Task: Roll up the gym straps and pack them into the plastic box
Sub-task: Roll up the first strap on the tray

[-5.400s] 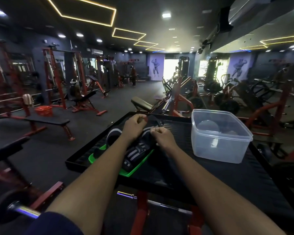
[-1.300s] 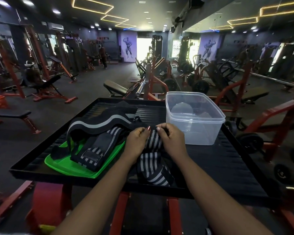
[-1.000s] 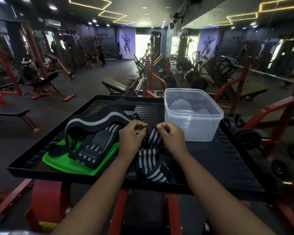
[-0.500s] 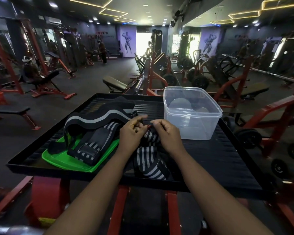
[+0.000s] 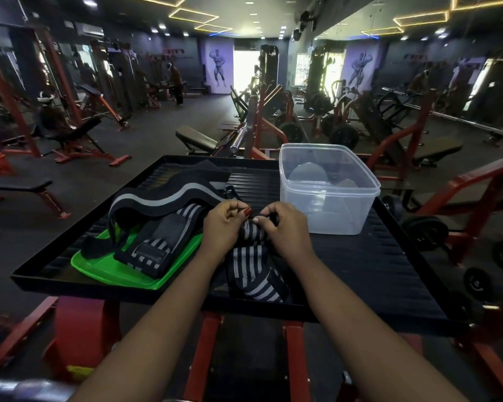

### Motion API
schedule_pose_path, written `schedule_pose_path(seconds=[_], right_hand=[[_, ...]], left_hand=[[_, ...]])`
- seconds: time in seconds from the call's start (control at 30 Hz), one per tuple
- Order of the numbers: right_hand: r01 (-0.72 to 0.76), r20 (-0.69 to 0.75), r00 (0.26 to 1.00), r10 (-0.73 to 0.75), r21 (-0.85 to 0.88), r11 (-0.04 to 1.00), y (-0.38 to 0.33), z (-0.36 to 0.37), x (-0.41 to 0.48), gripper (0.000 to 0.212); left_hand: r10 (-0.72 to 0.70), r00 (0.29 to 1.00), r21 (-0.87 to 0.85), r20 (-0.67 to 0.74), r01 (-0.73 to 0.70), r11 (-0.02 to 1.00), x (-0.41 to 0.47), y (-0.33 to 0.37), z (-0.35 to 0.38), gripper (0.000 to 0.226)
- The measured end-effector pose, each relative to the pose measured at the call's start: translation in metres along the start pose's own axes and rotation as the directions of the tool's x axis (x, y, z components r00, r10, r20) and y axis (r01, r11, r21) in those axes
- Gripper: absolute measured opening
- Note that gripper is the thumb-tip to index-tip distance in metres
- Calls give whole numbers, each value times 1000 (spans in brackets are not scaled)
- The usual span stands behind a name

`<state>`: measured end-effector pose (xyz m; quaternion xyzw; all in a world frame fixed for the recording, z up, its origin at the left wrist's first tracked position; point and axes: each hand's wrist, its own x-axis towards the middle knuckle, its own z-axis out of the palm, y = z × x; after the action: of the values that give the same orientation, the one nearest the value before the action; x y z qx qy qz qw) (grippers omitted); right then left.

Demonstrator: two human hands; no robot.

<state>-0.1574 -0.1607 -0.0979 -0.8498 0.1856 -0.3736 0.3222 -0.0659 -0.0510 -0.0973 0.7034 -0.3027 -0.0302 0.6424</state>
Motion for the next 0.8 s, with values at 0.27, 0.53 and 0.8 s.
schedule_pose_path(seconds=[0.27,0.53,0.8], right_hand=[[43,-109,994,-32,94,995,1,-2,0,14],[-189,21,981,195,362,913,4,2,2,22],[-181,29,982,187,419,890,-3,-4,-1,10]], left_hand=[[84,993,43,84,-88,995,-1,-1,-1,16],[-4,998,-10,55,4,1000,0,-1,-1,12],[-26,997,-182,68,38,983,-4,4,-3,14]])
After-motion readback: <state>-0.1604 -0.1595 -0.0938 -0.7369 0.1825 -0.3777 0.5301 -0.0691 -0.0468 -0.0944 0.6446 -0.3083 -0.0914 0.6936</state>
